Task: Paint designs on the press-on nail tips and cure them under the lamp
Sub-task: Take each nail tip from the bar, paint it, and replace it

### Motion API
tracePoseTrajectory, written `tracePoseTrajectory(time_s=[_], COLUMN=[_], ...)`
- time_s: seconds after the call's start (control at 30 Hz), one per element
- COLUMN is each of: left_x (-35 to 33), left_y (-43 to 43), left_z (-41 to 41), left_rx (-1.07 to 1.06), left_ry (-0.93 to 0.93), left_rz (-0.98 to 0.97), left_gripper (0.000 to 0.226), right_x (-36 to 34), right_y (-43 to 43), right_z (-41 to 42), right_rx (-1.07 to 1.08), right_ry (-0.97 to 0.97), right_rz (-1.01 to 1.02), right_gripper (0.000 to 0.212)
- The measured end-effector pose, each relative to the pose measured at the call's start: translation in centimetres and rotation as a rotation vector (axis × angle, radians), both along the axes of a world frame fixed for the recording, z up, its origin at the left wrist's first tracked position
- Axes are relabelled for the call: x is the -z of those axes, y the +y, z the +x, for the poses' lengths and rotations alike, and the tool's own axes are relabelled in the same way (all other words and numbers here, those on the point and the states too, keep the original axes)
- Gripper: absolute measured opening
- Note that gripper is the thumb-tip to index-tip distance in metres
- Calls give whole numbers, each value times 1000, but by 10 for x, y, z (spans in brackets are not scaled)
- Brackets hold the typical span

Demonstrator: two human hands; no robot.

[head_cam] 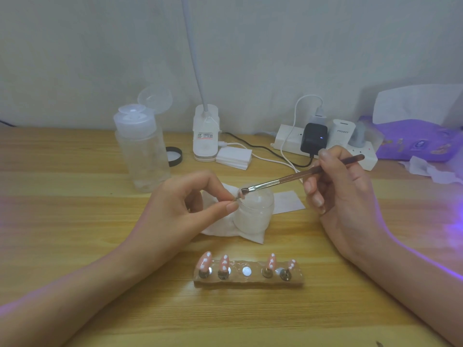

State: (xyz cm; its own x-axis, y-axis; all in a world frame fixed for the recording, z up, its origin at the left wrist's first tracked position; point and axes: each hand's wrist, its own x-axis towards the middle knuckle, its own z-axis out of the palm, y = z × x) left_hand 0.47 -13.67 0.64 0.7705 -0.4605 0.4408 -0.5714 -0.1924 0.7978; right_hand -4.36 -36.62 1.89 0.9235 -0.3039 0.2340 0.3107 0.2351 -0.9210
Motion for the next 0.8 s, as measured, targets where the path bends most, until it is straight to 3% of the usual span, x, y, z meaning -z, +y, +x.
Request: tracePoseTrajectory(time_s=[0.63, 0.8], left_x=[-2, -2], left_y=[-1, -1], left_z=[0, 0], left_rx=[27, 37], left_ry=[10, 11], left_rz=[-20, -25], left_gripper=[22, 22], right_x=[-1, 1], right_y=[1, 0], right_z=[-1, -1], right_rx=[-7, 52], right_ry=[-12, 51], right_rz=[-9, -41], right_gripper=[23, 30])
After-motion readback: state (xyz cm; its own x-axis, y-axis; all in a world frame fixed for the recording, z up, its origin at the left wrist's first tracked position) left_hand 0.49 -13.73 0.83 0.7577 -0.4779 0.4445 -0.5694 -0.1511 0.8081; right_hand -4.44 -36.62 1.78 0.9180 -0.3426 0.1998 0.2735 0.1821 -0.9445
